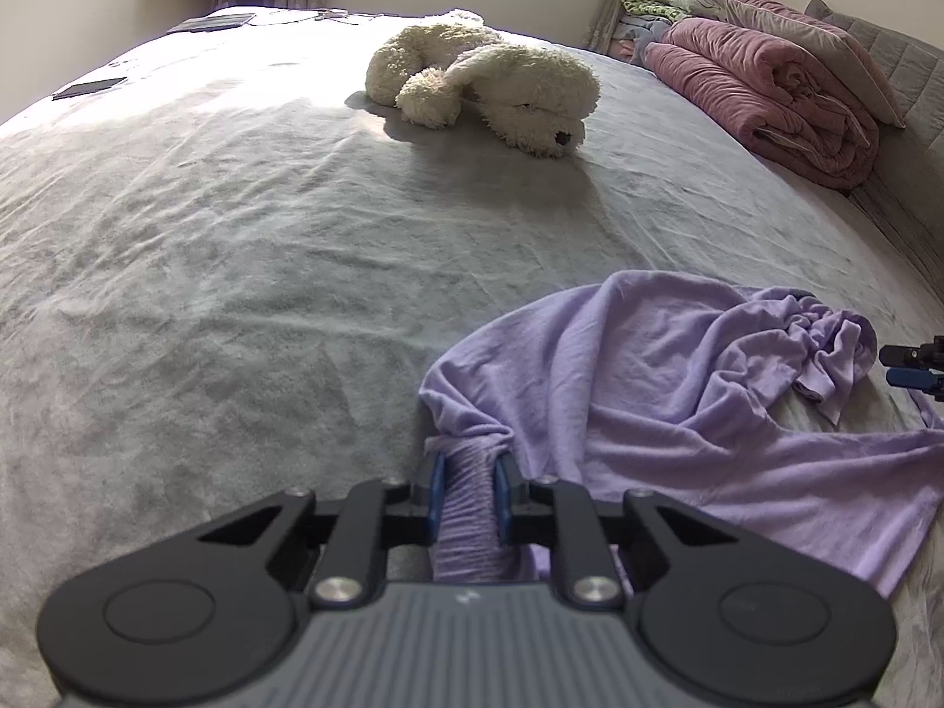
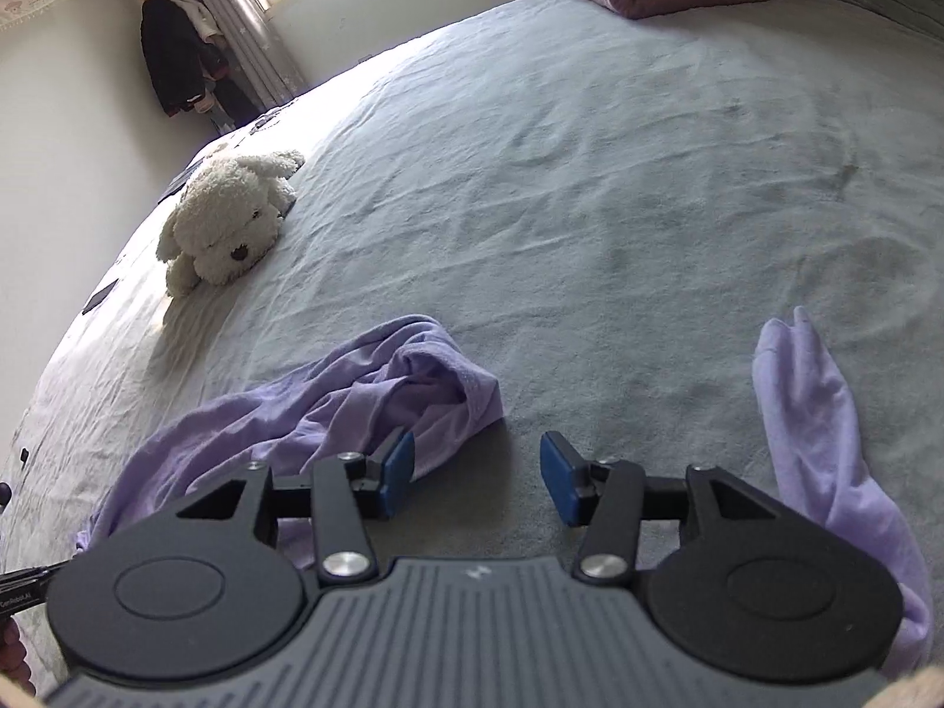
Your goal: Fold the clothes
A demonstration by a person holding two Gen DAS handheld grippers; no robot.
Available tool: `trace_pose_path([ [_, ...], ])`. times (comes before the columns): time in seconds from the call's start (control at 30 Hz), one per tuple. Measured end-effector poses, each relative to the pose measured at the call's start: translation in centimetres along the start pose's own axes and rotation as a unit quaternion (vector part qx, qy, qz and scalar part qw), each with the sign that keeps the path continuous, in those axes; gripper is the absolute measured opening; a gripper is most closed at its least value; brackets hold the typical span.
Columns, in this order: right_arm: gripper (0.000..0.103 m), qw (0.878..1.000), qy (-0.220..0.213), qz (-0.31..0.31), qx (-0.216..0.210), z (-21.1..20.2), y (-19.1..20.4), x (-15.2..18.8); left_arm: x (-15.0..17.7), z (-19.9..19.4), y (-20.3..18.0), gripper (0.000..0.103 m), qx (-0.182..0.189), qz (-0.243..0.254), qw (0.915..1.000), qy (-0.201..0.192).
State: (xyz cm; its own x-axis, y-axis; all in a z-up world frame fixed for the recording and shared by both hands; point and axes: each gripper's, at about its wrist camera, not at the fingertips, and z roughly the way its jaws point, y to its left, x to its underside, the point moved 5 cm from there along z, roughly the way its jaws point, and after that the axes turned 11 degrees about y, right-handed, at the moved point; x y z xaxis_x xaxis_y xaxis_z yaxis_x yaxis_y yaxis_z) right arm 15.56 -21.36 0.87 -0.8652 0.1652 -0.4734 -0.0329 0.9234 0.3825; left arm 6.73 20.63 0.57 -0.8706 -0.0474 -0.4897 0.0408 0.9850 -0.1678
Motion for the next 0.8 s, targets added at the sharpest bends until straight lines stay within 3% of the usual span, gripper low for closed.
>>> trace_pose_path([
  [0.1,0.05,1.0,-0.004,-0.02,0.011,1.0,0.5,-0.4,-0.4,-0.2,0.3,0.01,-0.006,-0.012,0.9999,-0.007],
  [0.13,0.034,0.999,-0.01,-0.033,0.024,1.0,0.6,-0.6,-0.7,-0.4,0.5,0.008,-0.011,-0.019,0.9997,-0.013],
  [0.17,0.005,0.998,-0.017,-0.045,0.036,0.9,0.8,-0.8,-1.0,-0.8,0.8,0.006,-0.016,-0.026,0.9993,-0.021],
  [0.27,0.004,0.993,-0.036,-0.082,0.075,0.7,1.4,-1.3,-2.4,-2.0,2.2,0.006,-0.029,-0.063,0.9963,-0.051],
  [0.33,0.004,0.973,-0.098,-0.155,0.141,-1.3,2.7,-2.0,-3.4,-2.7,3.0,0.006,-0.035,-0.083,0.9936,-0.068],
  [0.37,0.004,0.955,-0.137,-0.195,0.177,-2.4,3.3,-2.2,-3.8,-2.9,3.1,0.005,-0.037,-0.088,0.9926,-0.075],
  [0.43,0.004,0.905,-0.214,-0.271,0.249,-4.8,4.6,-2.5,-4.7,-3.3,3.3,0.005,-0.043,-0.095,0.9908,-0.086],
  [0.53,0.003,0.79,-0.321,-0.367,0.371,-6.5,5.3,-1.8,-5.9,-3.4,3.1,0.005,-0.048,-0.092,0.9894,-0.102],
  [0.6,0.004,0.737,-0.333,-0.398,0.432,-5.6,4.1,-1.6,-6.2,-2.9,3.0,0.005,-0.052,-0.087,0.9896,-0.101],
  [0.67,0.005,0.752,-0.268,-0.411,0.441,-3.1,1.8,-1.6,-6.5,-2.0,2.9,0.006,-0.059,-0.082,0.9907,-0.092],
  [0.73,0.004,0.763,-0.172,-0.443,0.438,0.3,-0.7,-0.6,-6.1,-0.2,2.8,0.006,-0.07,-0.075,0.993,-0.06],
  [0.77,0.003,0.766,-0.123,-0.458,0.435,2.0,-1.9,0.0,-6.0,0.4,2.8,0.006,-0.075,-0.072,0.9933,-0.05],
  [0.8,0.003,0.762,-0.107,-0.474,0.428,2.3,-2.0,0.5,-5.9,0.5,2.9,0.006,-0.076,-0.073,0.9933,-0.047],
])
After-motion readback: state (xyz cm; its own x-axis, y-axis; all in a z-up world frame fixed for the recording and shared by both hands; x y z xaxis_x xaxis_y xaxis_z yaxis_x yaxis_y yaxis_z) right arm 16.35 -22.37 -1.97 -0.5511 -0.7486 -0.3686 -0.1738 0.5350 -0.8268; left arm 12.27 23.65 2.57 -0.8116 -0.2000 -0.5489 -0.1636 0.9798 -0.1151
